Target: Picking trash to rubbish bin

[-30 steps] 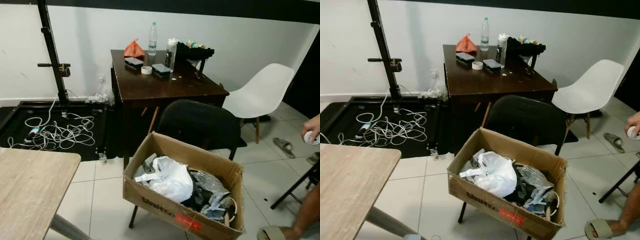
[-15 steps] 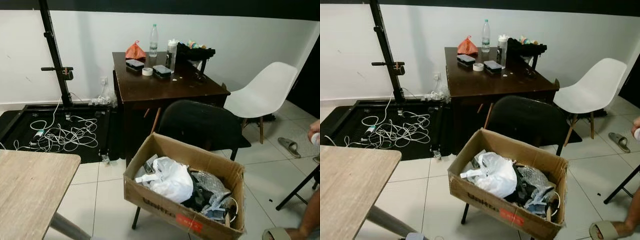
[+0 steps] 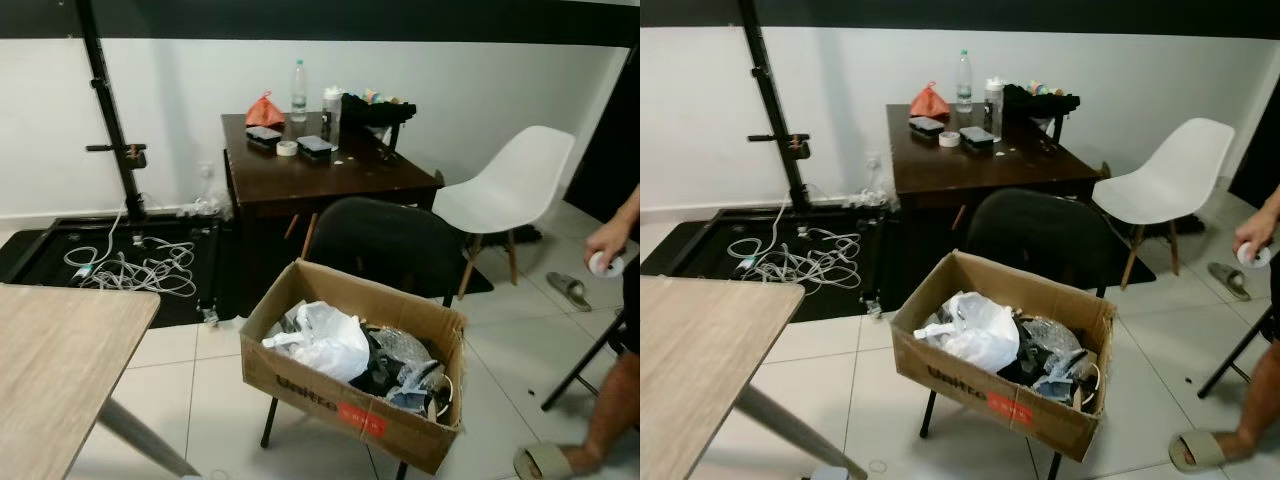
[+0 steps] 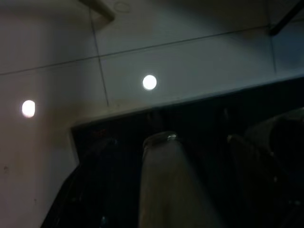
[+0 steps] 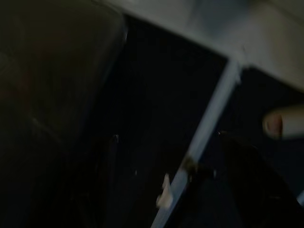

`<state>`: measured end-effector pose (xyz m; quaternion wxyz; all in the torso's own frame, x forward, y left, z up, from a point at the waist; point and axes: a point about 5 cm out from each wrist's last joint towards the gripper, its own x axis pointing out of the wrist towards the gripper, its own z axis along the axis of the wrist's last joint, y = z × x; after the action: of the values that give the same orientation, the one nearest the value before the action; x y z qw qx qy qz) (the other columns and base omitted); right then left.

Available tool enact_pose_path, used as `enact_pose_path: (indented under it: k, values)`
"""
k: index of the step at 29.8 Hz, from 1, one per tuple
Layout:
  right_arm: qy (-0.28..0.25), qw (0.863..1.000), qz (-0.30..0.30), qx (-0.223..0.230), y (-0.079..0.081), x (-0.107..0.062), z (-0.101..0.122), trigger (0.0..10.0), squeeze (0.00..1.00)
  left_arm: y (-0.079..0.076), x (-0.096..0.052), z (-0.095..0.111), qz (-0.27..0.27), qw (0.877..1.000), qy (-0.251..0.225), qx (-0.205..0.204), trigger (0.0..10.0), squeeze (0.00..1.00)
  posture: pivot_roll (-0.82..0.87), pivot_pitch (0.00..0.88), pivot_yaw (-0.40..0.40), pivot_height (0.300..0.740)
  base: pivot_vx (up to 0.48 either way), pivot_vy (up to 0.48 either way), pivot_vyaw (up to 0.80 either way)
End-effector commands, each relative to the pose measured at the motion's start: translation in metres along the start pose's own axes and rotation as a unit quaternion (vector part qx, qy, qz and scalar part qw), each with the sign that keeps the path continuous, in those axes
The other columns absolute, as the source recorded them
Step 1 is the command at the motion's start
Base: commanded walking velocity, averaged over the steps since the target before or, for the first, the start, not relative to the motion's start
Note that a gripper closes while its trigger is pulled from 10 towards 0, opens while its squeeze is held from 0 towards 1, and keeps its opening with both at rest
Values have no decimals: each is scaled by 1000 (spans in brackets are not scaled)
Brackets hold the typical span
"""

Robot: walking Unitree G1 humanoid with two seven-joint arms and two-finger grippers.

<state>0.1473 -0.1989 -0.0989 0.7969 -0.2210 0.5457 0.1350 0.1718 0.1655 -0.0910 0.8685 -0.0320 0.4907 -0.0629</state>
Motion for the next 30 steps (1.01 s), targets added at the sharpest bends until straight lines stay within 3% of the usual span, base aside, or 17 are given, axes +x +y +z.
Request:
enact_pose_path:
  k: [1, 30]
  values:
    - [-3, 1000, 11, 6, 6, 0, 1, 10000, 0, 1, 0, -3, -1, 1000, 8, 6, 10000, 0, -112, 30, 14, 740, -300, 0, 0]
    - [19, 1000, 16, 11, 14, -1, -17, 10000, 0, -4, 0, -2, -19, 999, 12, 27, 10000, 0, -146, 56, 36, 740, -303, 0, 0]
